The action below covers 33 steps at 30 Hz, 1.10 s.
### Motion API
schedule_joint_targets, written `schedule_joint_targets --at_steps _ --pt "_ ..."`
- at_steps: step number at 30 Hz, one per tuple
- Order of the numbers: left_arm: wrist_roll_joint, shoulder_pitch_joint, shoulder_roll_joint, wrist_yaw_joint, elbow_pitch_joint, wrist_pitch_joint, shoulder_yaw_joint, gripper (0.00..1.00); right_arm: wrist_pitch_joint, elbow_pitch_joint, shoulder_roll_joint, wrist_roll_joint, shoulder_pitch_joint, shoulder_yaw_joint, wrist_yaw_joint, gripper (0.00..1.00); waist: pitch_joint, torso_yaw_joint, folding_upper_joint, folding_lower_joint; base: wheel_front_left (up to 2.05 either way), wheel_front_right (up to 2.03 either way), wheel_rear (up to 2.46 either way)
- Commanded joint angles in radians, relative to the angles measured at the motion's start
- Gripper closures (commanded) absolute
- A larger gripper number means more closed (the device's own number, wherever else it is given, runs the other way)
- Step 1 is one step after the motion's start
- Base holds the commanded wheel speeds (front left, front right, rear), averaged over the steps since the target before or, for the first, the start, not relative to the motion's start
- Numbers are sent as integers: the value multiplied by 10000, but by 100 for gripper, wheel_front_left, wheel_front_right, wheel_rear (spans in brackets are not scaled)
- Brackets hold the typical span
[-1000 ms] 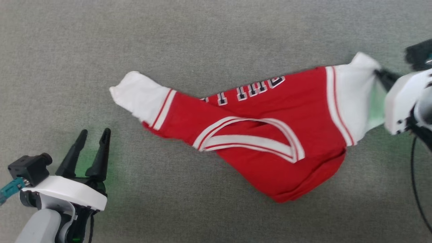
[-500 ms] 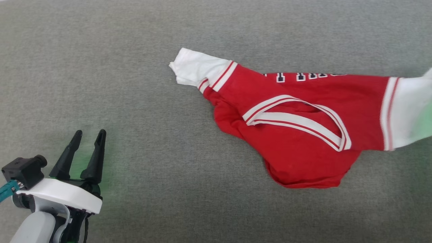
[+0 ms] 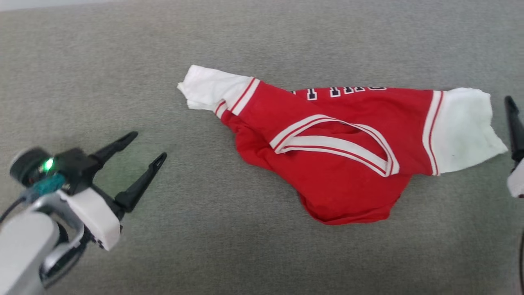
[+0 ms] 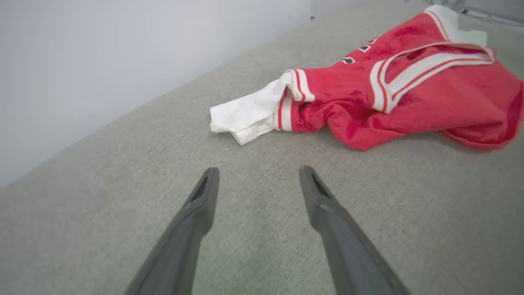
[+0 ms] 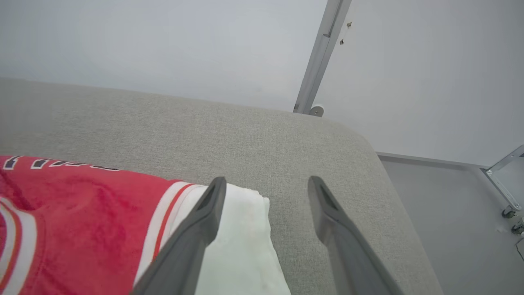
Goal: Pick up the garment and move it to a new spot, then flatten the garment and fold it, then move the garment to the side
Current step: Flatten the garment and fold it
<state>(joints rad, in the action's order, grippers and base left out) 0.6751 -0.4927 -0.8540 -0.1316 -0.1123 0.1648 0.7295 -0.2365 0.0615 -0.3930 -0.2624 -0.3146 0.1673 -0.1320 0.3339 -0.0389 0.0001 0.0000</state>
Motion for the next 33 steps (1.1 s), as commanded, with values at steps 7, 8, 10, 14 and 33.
schedule_joint_targets --at_steps 7,8,10,14,33 --pt "293 -3499 -1212 24 662 -1338 3618 0 382 -1134 602 257 428 -692 25 0 55 -879 -1 0 0 0 0" --pt "417 -3911 -1249 24 603 -1428 4061 0 392 -1223 656 289 453 -809 25 0 93 -1012 -1 0 0 0 0" --pt "464 -4757 -1327 24 484 -1607 4915 0 442 -1433 758 306 553 -987 25 0 186 -1236 -1 0 0 0 0" --pt "518 -5780 -1447 24 296 -1932 5464 0 477 -1795 968 387 622 -1238 25 0 443 -1632 -1 0 0 0 0" --pt "322 -6444 -1515 24 -805 -2196 5508 0 655 -2057 1581 586 784 -1458 25 0 1076 -2247 -1 0 0 0 0"
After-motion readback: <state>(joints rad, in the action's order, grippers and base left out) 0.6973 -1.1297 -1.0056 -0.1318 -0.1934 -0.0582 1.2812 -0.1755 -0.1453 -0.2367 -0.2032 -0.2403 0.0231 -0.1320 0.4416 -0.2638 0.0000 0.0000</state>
